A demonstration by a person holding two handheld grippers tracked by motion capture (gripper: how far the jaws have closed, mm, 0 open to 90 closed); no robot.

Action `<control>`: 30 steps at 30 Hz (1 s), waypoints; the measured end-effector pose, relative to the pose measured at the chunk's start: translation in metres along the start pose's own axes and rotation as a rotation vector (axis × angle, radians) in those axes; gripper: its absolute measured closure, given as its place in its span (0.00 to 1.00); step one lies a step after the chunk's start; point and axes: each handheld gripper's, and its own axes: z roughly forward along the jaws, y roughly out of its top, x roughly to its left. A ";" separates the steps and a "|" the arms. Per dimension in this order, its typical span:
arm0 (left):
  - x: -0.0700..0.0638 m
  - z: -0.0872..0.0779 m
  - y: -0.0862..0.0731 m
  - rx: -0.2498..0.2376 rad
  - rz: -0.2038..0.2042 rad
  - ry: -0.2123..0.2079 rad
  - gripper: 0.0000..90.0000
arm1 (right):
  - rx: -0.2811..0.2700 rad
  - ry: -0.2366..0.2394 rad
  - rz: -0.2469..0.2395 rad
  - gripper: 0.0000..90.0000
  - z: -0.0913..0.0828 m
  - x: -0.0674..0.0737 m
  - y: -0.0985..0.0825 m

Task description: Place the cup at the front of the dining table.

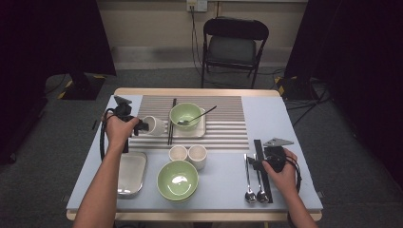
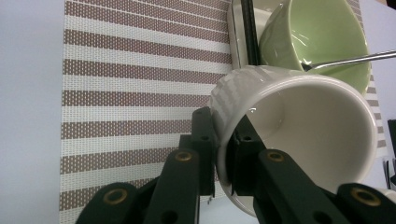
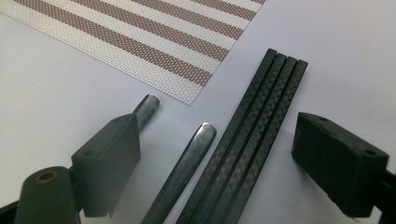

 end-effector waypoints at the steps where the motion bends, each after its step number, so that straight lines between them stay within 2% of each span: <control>1: 0.000 0.000 0.000 -0.005 0.004 0.003 0.92 | 0.000 0.000 0.000 0.16 0.000 0.000 0.000; 5: 0.001 0.001 0.001 0.003 0.002 0.007 0.92 | 0.000 0.000 0.000 0.16 0.000 0.000 0.000; 6: 0.001 0.002 0.001 -0.004 -0.014 0.006 0.92 | 0.001 0.000 -0.001 0.16 0.000 0.000 0.000; 12: 0.003 0.003 0.002 0.001 -0.003 0.002 0.92 | 0.000 0.000 -0.001 0.16 0.000 0.000 0.000; 19: 0.004 0.005 0.002 -0.001 -0.014 0.022 0.92 | 0.000 0.000 -0.001 0.16 0.000 0.000 0.000; 24: 0.005 0.005 0.003 0.005 -0.012 0.016 0.92 | 0.000 0.000 0.000 0.16 0.000 0.000 0.000; 25: 0.005 0.006 0.003 -0.005 -0.026 0.019 0.92 | 0.000 0.000 -0.001 0.16 0.000 0.000 0.000; 30: 0.005 0.008 0.003 0.000 -0.019 0.029 0.92 | -0.001 0.001 -0.001 0.16 0.000 0.000 0.000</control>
